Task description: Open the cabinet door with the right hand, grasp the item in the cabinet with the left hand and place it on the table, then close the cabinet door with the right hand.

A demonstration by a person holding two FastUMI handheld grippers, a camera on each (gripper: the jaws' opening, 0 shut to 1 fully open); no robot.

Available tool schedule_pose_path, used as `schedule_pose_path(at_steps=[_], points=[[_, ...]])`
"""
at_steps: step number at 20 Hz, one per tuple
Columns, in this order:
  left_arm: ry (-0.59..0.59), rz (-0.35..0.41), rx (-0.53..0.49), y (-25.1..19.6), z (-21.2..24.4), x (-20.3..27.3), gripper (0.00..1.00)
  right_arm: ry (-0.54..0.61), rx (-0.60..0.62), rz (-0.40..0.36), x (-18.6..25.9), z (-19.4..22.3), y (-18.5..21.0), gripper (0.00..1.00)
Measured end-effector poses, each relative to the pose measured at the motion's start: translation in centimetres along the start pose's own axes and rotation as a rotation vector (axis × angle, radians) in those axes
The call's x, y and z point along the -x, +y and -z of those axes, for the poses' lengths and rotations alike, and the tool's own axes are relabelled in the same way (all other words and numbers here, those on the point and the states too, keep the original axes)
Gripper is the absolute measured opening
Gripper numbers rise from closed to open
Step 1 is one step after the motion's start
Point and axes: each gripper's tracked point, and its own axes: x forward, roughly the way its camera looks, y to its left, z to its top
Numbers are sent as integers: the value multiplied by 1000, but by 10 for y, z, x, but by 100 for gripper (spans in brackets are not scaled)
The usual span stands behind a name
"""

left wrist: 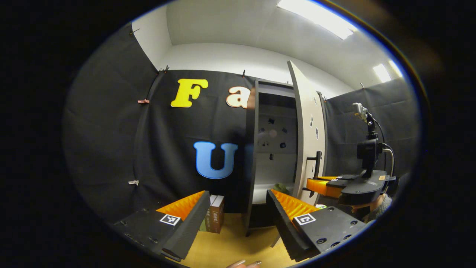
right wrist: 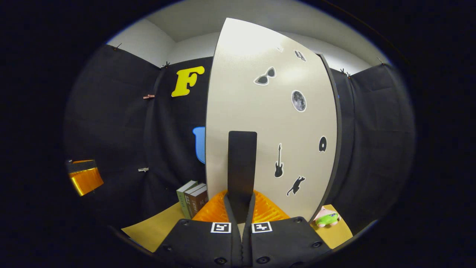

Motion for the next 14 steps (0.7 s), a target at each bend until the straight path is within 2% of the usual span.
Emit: schedule_pose_path(at_steps=[7,11,14], points=[[45,216,14,-48,25,-2,95,8,26,104,25,0,-29,5],[89,301,16,-77,42,-20,95,-2,45,142,30,-2,-46,5],[91,325,20,-100,40,-32,95,-6,66,157,36,-3,-55,5]])
